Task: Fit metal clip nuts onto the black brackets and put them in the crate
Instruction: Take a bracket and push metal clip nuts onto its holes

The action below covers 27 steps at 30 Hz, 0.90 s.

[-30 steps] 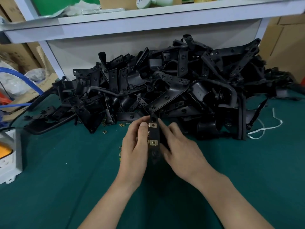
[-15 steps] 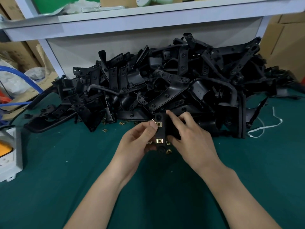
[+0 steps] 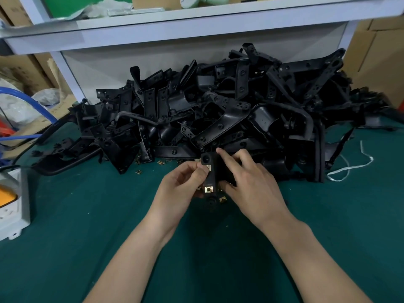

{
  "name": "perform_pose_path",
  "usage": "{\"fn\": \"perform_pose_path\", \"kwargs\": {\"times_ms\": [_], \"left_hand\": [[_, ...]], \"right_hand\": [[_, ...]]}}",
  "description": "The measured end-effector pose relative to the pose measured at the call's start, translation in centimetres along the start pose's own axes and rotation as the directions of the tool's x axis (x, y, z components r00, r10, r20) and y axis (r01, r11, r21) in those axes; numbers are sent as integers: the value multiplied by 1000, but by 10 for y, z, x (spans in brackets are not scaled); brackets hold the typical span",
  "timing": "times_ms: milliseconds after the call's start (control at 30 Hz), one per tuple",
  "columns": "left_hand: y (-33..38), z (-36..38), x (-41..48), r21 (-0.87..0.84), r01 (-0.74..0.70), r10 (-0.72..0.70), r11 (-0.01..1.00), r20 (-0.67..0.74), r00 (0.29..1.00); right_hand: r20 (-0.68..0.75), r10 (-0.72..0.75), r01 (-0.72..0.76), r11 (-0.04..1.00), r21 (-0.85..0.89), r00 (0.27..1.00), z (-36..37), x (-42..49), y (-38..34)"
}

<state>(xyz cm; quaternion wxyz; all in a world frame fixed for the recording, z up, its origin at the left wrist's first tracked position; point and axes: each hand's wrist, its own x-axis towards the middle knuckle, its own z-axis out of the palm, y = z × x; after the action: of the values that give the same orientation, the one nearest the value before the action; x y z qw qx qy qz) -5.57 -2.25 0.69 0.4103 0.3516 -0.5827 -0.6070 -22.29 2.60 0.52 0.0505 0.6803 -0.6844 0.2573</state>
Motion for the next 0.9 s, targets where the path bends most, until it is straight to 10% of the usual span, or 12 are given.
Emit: {"fn": "perform_pose_path", "kwargs": {"times_ms": [733, 800, 900], "left_hand": [[7, 10, -9, -131, 18, 6, 991, 181, 983], [9, 9, -9, -137, -38, 55, 990, 119, 991], [12, 6, -7, -178, -80, 82, 981, 3, 997]], "right_hand": [[5, 123, -123, 985, 120, 992, -3, 2, 2], [17, 215, -203, 890, 409, 977, -2, 2, 1], [266, 269, -362, 421, 832, 926, -5, 4, -4]]}}
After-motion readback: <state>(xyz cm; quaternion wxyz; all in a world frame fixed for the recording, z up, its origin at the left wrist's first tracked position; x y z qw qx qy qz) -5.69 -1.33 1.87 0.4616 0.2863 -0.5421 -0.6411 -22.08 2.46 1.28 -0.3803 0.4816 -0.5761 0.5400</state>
